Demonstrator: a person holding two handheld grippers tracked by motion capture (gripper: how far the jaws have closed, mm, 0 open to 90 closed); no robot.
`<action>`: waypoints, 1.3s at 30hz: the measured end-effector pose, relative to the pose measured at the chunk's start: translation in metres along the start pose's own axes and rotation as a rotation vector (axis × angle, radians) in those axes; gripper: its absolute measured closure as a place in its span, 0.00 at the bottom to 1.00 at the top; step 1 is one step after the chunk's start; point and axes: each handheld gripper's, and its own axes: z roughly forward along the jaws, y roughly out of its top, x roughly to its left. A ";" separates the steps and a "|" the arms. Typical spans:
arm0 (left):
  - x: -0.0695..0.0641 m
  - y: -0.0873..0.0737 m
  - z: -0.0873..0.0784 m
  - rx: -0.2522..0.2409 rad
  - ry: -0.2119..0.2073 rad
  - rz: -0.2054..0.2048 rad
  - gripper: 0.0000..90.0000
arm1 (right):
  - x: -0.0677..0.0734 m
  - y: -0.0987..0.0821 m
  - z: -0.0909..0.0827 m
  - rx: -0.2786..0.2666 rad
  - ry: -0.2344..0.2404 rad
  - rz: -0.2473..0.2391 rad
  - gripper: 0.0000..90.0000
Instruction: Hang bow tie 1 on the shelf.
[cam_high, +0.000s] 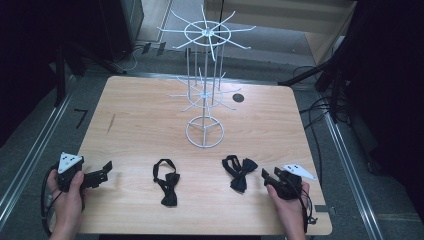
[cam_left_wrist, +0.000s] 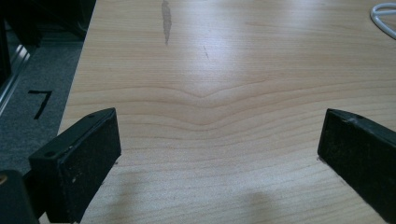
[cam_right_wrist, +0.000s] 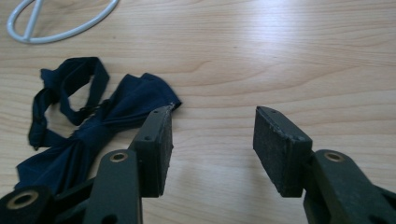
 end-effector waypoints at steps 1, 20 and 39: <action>0.000 0.000 0.000 0.001 0.000 0.000 0.00 | 0.003 0.000 0.001 0.001 0.005 -0.005 0.54; 0.001 0.000 0.001 0.006 -0.003 -0.003 0.00 | 0.053 -0.001 0.014 0.011 0.057 -0.056 0.51; 0.001 0.001 0.001 0.012 0.001 -0.010 0.00 | 0.066 0.002 0.026 0.014 0.022 -0.044 0.42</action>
